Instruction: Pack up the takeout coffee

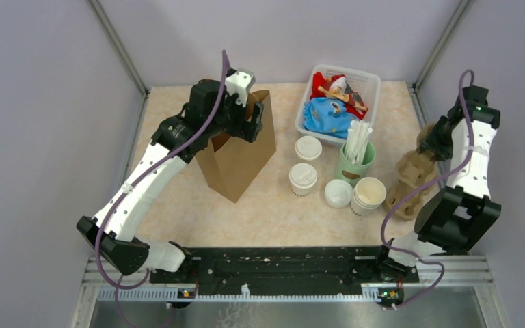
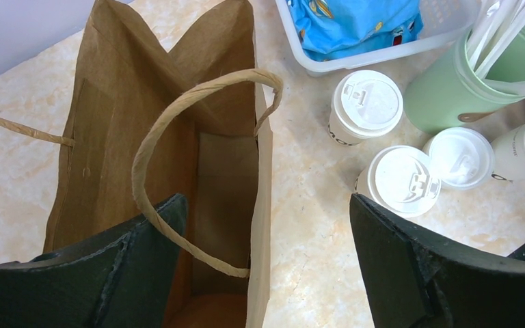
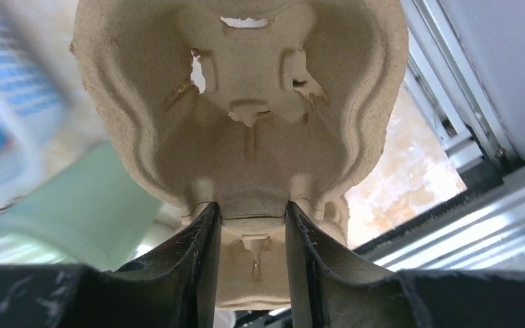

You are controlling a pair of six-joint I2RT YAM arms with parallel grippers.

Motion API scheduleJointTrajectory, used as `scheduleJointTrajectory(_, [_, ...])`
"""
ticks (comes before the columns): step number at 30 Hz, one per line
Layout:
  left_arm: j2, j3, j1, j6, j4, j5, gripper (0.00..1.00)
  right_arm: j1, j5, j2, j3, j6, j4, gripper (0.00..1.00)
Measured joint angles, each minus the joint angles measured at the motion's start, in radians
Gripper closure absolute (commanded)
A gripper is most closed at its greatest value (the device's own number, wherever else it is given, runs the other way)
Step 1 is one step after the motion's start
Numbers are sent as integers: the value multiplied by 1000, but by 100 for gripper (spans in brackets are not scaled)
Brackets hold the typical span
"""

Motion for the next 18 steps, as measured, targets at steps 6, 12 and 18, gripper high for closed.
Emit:
scheduleJointTrajectory(6, [1,8,0,-21,-6,8,2,14,-133,-126,159,15,13,88])
scheduleJointTrajectory(12, [0,70,5,-90,-19,58,2,46,-363,-211,327,51,76,88])
scheduleJointTrajectory(18, [-24,143,21,-213,-23,130,2,127,-607,-233,363,259,266,88])
